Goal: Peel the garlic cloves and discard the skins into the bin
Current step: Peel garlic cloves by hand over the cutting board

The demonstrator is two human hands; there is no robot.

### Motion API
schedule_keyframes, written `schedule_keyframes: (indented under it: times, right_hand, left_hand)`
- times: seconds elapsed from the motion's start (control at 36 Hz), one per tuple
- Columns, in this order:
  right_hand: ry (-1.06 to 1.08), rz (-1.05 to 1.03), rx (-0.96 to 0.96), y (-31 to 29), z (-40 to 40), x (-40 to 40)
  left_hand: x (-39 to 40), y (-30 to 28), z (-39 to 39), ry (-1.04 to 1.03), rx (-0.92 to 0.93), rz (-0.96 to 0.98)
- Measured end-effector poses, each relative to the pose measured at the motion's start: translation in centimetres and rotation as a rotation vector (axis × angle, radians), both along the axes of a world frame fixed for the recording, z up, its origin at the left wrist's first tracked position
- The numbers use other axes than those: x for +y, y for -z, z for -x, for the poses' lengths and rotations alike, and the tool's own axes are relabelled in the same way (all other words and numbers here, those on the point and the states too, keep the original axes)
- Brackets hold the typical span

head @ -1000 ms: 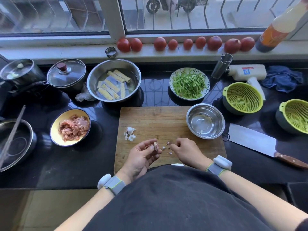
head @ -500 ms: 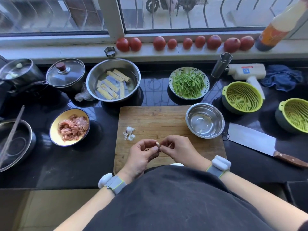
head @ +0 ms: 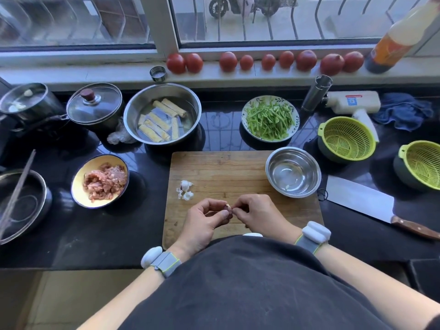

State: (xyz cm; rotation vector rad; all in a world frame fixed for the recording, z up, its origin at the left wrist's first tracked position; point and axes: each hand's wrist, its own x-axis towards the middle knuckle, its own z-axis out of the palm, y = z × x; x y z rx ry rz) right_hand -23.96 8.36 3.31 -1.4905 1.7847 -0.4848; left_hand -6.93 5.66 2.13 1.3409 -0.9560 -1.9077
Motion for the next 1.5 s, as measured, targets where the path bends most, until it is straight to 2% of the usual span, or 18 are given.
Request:
schedule_keyframes:
  times: [0.22, 0.42, 0.97, 1.5]
  right_hand:
    - [0.048, -0.074, -0.044, -0.4, -0.1, 0.0]
    - [0.015, 0.072, 0.032, -0.6, -0.1, 0.0]
    - [-0.008, 0.039, 0.003, -0.8, 0.0, -0.1]
    - [0.203, -0.049, -0.139, -0.2, -0.3, 0.0]
  left_hand:
    - [0.0, 0.0, 0.0, 0.008, -0.016, 0.010]
    - [-0.1, 0.1, 0.1, 0.021, -0.050, 0.048]
    - [-0.1, -0.1, 0.1, 0.100, -0.122, 0.134]
    - [-0.3, 0.0, 0.0, -0.099, 0.167, -0.164]
